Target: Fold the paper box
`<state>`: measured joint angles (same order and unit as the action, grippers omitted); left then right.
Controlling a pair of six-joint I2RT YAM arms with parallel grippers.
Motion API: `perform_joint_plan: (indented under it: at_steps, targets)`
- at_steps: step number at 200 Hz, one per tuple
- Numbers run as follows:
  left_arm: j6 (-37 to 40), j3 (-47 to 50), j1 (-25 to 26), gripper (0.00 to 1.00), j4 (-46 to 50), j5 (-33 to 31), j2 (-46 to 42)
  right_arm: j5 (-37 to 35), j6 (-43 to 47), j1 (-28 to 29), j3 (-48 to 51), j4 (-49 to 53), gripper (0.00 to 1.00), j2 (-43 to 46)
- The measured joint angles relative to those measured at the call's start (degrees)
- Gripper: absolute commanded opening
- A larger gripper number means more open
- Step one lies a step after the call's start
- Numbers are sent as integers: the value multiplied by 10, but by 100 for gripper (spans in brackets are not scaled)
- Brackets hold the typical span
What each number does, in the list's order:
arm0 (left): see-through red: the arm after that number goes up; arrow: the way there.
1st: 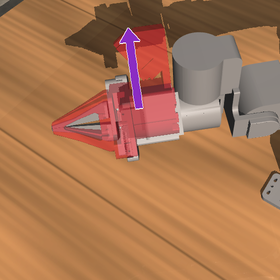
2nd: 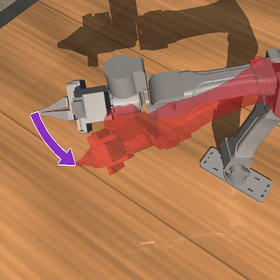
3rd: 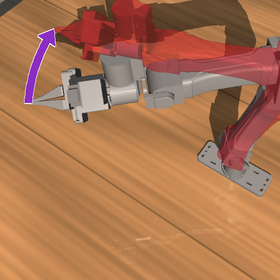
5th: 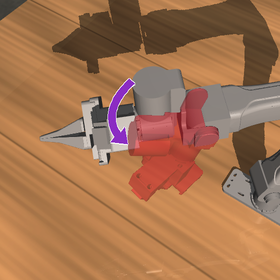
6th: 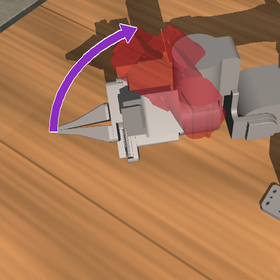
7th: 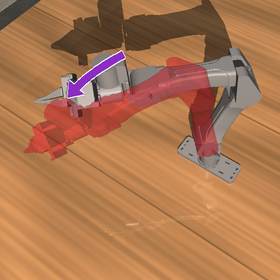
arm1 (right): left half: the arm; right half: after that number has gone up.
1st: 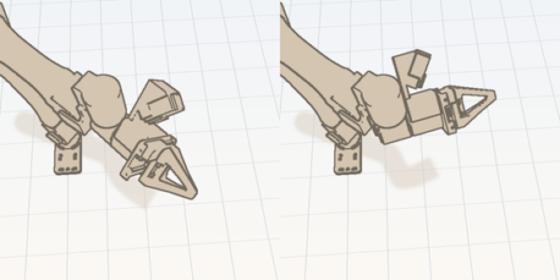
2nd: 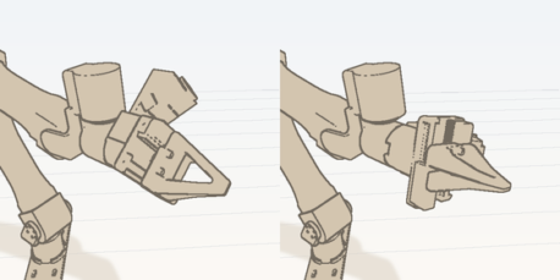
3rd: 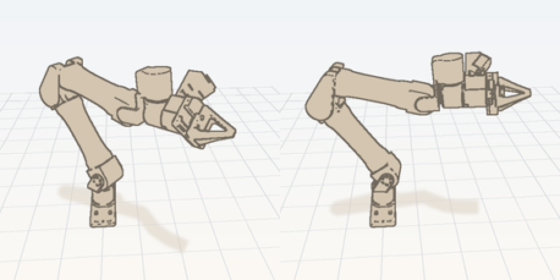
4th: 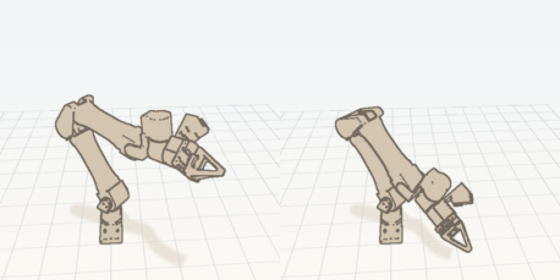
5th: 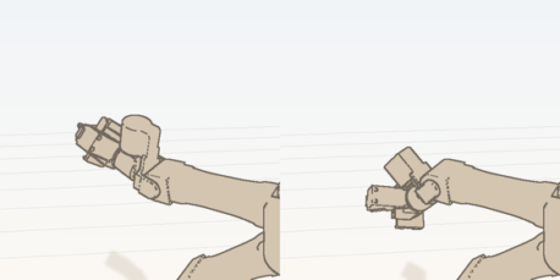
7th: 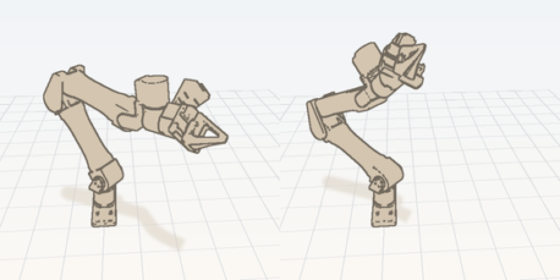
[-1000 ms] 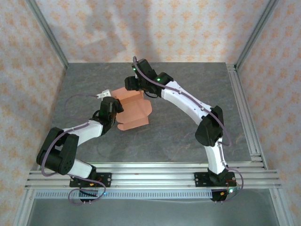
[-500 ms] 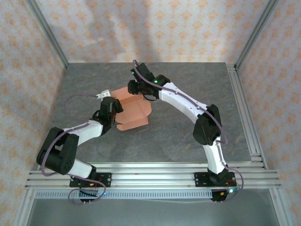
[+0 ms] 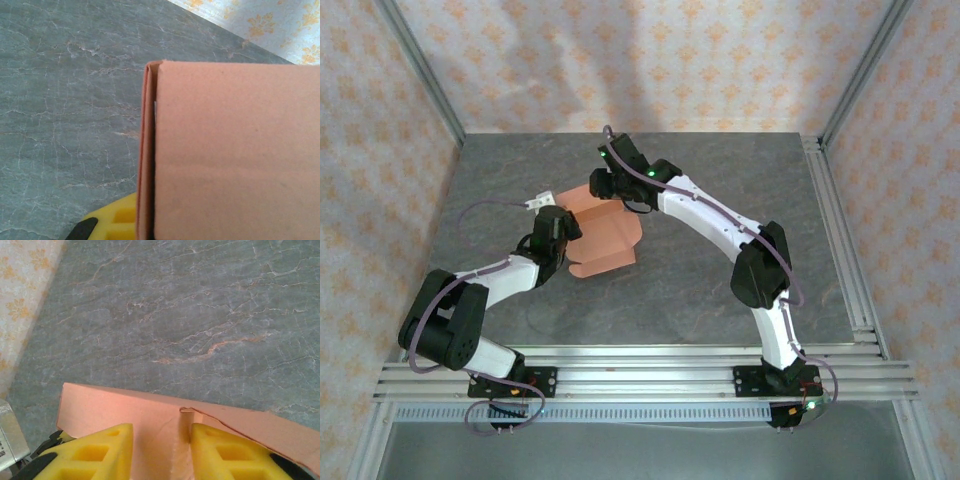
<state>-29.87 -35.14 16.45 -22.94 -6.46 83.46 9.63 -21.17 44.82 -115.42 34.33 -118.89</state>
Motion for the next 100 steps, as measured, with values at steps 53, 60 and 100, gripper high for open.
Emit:
perform_joint_plan:
  at_steps: [53,60,100]
  targets:
    - [0,0,0,0,0,0,0,0,5,0,27,-4,53,22]
    - [0,0,0,0,0,0,0,-1,8,0,34,-7,56,29]
    - [0,0,0,0,0,0,0,-5,22,0,111,-45,59,103]
